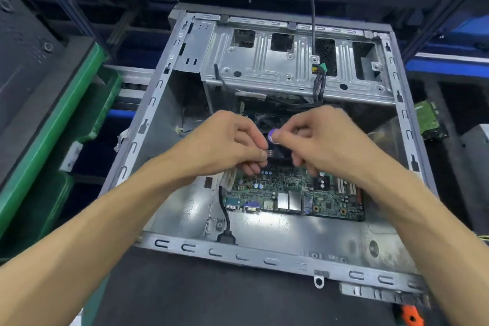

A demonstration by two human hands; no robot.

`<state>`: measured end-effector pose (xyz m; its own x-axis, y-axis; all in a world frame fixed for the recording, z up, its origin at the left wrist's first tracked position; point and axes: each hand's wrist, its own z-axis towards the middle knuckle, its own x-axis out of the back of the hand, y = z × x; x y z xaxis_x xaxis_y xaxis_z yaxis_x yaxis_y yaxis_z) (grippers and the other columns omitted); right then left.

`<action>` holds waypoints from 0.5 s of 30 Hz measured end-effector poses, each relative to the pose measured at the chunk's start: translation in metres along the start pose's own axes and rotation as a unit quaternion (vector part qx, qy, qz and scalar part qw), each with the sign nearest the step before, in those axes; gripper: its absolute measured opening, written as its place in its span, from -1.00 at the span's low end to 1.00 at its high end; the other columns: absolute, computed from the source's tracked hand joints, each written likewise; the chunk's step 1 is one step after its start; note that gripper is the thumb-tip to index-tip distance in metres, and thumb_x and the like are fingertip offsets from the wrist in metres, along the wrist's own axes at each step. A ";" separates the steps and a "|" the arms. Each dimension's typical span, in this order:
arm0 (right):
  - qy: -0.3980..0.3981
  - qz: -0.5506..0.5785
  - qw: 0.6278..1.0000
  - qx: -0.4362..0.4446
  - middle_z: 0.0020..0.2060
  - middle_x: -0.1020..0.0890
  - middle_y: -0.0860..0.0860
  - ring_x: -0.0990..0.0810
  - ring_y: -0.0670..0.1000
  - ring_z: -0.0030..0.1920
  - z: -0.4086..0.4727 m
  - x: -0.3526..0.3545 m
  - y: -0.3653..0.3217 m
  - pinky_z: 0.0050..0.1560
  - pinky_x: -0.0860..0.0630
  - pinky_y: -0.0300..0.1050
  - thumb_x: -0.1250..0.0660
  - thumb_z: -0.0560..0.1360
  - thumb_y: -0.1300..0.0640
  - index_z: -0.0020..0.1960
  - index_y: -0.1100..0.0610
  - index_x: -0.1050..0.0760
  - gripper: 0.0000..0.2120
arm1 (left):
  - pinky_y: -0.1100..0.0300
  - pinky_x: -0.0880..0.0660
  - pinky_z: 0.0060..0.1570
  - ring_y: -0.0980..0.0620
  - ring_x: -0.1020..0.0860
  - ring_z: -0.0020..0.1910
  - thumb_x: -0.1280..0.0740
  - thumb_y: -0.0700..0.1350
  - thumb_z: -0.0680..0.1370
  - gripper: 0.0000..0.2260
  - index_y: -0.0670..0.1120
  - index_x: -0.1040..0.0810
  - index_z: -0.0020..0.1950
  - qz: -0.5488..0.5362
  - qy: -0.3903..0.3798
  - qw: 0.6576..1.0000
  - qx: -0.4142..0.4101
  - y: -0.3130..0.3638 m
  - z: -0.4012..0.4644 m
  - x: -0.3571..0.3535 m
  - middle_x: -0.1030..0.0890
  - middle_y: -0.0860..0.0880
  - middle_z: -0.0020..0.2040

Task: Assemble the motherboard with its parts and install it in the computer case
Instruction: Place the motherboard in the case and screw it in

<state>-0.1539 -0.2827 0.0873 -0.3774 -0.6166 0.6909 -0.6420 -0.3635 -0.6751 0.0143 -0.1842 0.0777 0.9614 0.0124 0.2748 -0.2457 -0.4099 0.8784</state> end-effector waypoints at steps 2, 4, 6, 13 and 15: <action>-0.062 0.038 0.997 -0.005 -0.45 -0.67 -0.05 -0.55 -0.07 -0.59 0.000 -0.003 -0.003 -0.49 -0.44 -0.32 -0.33 0.62 0.01 -0.09 -0.01 -0.65 -0.83 | 0.13 -0.67 -0.18 -0.12 -0.71 -0.25 -0.46 -0.33 0.50 -0.94 -0.28 -0.63 -0.05 -0.026 -0.003 1.000 -0.005 0.002 0.000 0.002 -0.71 -0.17 -0.26; -0.086 0.081 0.993 -0.015 -0.42 -0.68 -0.01 -0.52 -0.06 -0.59 0.002 -0.004 -0.004 -0.56 -0.37 -0.31 -0.35 0.62 0.07 -0.03 0.03 -0.65 -0.88 | 0.16 -0.66 -0.22 -0.09 -0.71 -0.27 -0.46 -0.33 0.50 -0.94 -0.28 -0.63 -0.05 -0.031 0.007 0.999 -0.004 0.003 0.000 0.003 -0.71 -0.16 -0.28; -0.101 0.106 0.989 -0.037 -0.39 -0.69 0.00 -0.51 -0.06 -0.59 0.005 -0.005 -0.005 -0.60 -0.33 -0.30 -0.37 0.61 0.08 0.00 0.06 -0.63 -0.91 | 0.15 -0.65 -0.22 -0.07 -0.70 -0.29 -0.46 -0.32 0.51 -0.95 -0.26 -0.64 -0.06 -0.023 0.026 0.999 -0.003 0.002 0.001 0.004 -0.70 -0.15 -0.29; -0.137 0.239 0.953 -0.126 -0.47 -0.52 -0.02 -0.37 -0.12 -0.60 0.007 -0.006 -0.010 -0.66 -0.16 -0.33 -0.32 0.63 0.20 -0.01 0.18 -0.62 -0.89 | 0.22 -0.62 -0.26 0.04 -0.65 -0.36 -0.51 -0.26 0.47 -0.94 -0.17 -0.66 -0.09 0.001 0.064 0.998 -0.015 0.001 -0.001 0.005 -0.69 -0.07 -0.34; -0.162 0.288 0.931 -0.156 -0.46 -0.47 -0.01 -0.33 -0.13 -0.61 0.009 -0.004 -0.011 -0.67 -0.13 -0.34 -0.31 0.62 0.23 -0.11 0.18 -0.55 -0.86 | 0.29 -0.58 -0.26 0.11 -0.63 -0.37 -0.53 -0.24 0.44 -0.90 -0.12 -0.66 -0.10 0.022 0.067 0.997 -0.026 0.001 -0.003 0.005 -0.68 -0.03 -0.34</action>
<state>-0.1395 -0.2824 0.0901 -0.5298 -0.8434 0.0896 -0.5773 0.2812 -0.7666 0.0181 -0.1816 0.0812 0.9255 0.1179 0.3599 -0.2967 -0.3648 0.8826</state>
